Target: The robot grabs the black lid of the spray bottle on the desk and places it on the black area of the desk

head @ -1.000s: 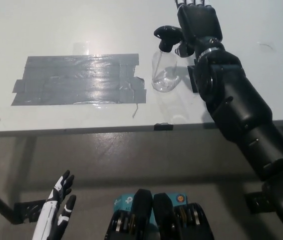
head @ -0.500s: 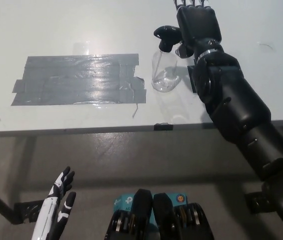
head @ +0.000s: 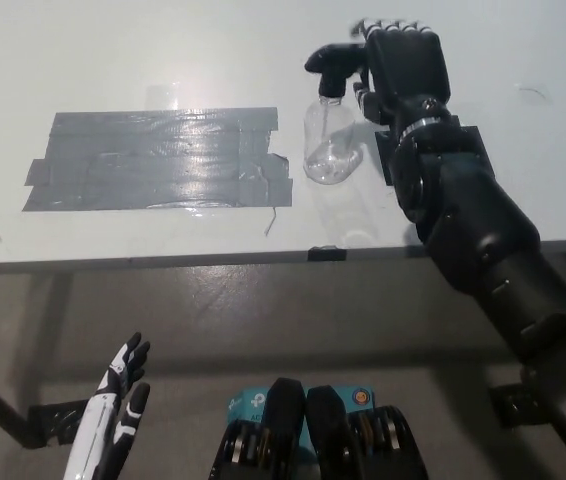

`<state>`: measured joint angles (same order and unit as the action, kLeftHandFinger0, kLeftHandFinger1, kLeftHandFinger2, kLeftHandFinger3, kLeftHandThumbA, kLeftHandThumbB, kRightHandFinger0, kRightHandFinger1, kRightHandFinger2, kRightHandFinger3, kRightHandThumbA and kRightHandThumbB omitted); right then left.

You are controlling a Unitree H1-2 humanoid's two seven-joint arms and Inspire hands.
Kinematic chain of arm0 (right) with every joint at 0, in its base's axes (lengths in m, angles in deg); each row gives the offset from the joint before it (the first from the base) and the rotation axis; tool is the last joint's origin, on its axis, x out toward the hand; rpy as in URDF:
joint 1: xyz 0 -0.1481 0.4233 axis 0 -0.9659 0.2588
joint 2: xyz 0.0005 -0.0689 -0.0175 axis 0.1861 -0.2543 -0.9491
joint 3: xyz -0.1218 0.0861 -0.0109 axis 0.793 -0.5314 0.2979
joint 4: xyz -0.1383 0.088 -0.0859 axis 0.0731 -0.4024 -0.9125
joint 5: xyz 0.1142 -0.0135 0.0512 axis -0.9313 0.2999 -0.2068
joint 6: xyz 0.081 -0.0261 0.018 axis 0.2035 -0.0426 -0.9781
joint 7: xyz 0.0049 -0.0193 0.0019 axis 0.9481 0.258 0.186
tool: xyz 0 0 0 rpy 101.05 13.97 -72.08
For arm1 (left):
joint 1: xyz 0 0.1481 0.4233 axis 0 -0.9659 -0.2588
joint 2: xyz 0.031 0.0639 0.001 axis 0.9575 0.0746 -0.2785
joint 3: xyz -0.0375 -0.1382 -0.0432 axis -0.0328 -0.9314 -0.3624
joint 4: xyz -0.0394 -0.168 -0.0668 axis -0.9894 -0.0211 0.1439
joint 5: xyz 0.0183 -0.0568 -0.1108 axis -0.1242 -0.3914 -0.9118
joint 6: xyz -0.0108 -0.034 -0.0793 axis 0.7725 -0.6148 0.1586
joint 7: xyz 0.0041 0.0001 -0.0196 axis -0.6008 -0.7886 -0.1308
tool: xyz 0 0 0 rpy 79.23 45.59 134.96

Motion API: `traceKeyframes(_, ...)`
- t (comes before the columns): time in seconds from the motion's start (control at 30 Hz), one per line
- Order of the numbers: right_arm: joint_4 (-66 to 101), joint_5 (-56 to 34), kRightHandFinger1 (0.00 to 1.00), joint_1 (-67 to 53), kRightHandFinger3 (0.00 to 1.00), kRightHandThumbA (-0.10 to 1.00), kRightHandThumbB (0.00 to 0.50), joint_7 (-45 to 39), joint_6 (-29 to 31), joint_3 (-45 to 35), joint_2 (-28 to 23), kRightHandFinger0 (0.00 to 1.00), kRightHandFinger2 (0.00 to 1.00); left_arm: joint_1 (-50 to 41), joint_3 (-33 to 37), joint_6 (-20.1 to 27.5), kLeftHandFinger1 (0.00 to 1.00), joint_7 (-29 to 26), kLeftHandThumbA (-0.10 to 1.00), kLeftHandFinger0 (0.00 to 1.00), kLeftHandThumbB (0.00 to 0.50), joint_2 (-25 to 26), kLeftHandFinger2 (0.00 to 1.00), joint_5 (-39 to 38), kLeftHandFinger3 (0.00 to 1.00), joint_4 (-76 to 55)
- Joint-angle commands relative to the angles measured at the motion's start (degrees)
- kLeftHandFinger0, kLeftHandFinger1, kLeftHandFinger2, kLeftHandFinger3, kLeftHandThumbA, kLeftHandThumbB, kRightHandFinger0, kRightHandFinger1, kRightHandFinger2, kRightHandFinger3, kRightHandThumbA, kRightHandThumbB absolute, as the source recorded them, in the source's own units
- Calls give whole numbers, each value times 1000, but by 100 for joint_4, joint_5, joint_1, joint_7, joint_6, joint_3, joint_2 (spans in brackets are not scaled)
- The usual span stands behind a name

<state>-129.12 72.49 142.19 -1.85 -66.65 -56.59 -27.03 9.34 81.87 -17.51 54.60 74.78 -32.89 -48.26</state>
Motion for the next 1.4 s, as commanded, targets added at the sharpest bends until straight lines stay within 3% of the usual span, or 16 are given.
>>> traceKeyframes(0.0, 5, -308, 265, 402, 819, -100, 169, 781, 398, -165, 49, 0, 747, 83, 42, 105, 1000, 27, 961, 1000, 64, 95, 1000, 28, 1000, -140)
traceKeyframes(0.03, 2, -327, 331, 402, 875, -100, 159, 817, 414, -173, 44, 0, 798, 90, 47, 95, 1000, 32, 960, 1000, 65, 103, 1000, 34, 1000, -137)
traceKeyframes(0.07, 41, -344, 424, 389, 994, -67, 148, 843, 407, -191, 25, 22, 856, 99, 52, 76, 1000, 33, 953, 1000, 67, 104, 1000, 42, 1000, -132)
traceKeyframes(0.1, 52, -361, 455, 374, 994, -3, 152, 919, 454, -202, 3, 39, 848, 98, 62, 91, 1000, 40, 944, 1000, 61, 108, 1000, 35, 1000, -133)
traceKeyframes(0.4, 390, -529, 354, 361, 783, 254, 84, 905, 519, -319, -163, 5, 644, 166, 75, 95, 1000, 12, 929, 1000, 61, 123, 1000, 49, 1000, -85)
traceKeyframes(0.5, 546, -566, 348, 399, 762, 269, 85, 945, 497, -395, -212, 0, 633, 182, 84, 10, 1000, 26, 923, 1000, 53, 124, 1000, 65, 1000, -159)
traceKeyframes(0.6, 805, -633, 348, 445, 761, 288, 42, 945, 465, -510, -280, 0, 635, 204, 90, 17, 1000, 27, 924, 1000, 54, 129, 1000, 70, 1000, -152)
traceKeyframes(0.73, 1126, -720, 331, 500, 776, 233, 9, 1021, 535, -721, -383, 0, 661, 253, 101, 60, 1000, 10, 946, 1000, 82, 155, 1000, 124, 1000, -88)
traceKeyframes(0.87, 1425, -809, 306, 598, 787, 242, 0, 1023, 480, -948, -517, 0, 659, 279, 105, 33, 1000, 14, 961, 1000, 85, 185, 1000, 162, 1000, -90)
traceKeyframes(0.93, 1577, -849, 295, 613, 743, 260, 0, 1078, 490, -1088, -624, 0, 653, 284, 106, 15, 1000, 8, 956, 1000, 76, 172, 1000, 157, 1000, -86)
traceKeyframes(1.03, 1905, -910, 180, 551, 474, 193, 0, 1028, 364, -1280, -737, 0, 458, 262, 106, 27, 1000, -7, 942, 1000, 54, 181, 1000, 216, 1000, -103)
traceKeyframes(1.07, 2015, -944, 159, 527, 441, 156, 2, 1001, 307, -1366, -761, 0, 451, 251, 94, 34, 1000, -7, 922, 1000, 47, 179, 1000, 190, 1000, -111)
traceKeyframes(1.13, 2083, -989, 225, 513, 481, 117, 0, 901, 155, -1496, -816, 0, 582, 258, 83, 44, 1000, -7, 892, 1000, 42, 172, 1000, 153, 1000, -96)
traceKeyframes(1.23, 1959, -1071, 284, 468, 583, 105, 0, 976, 261, -1637, -988, 0, 659, 273, 81, -42, 1000, 21, 871, 1000, 20, 170, 1000, 129, 1000, -148)
traceKeyframes(1.3, 1711, -1125, 242, 451, 541, 145, 0, 1044, 384, -1693, -1078, 6, 568, 298, 78, 2, 1000, -11, 839, 1000, 12, 177, 1000, 182, 1000, -126)
traceKeyframes(1.37, 1367, -1205, 235, 458, 512, 178, 0, 1171, 557, -1732, -1141, 0, 547, 314, 73, 14, 1000, -41, 824, 1000, 10, 170, 1000, 230, 1000, -117)
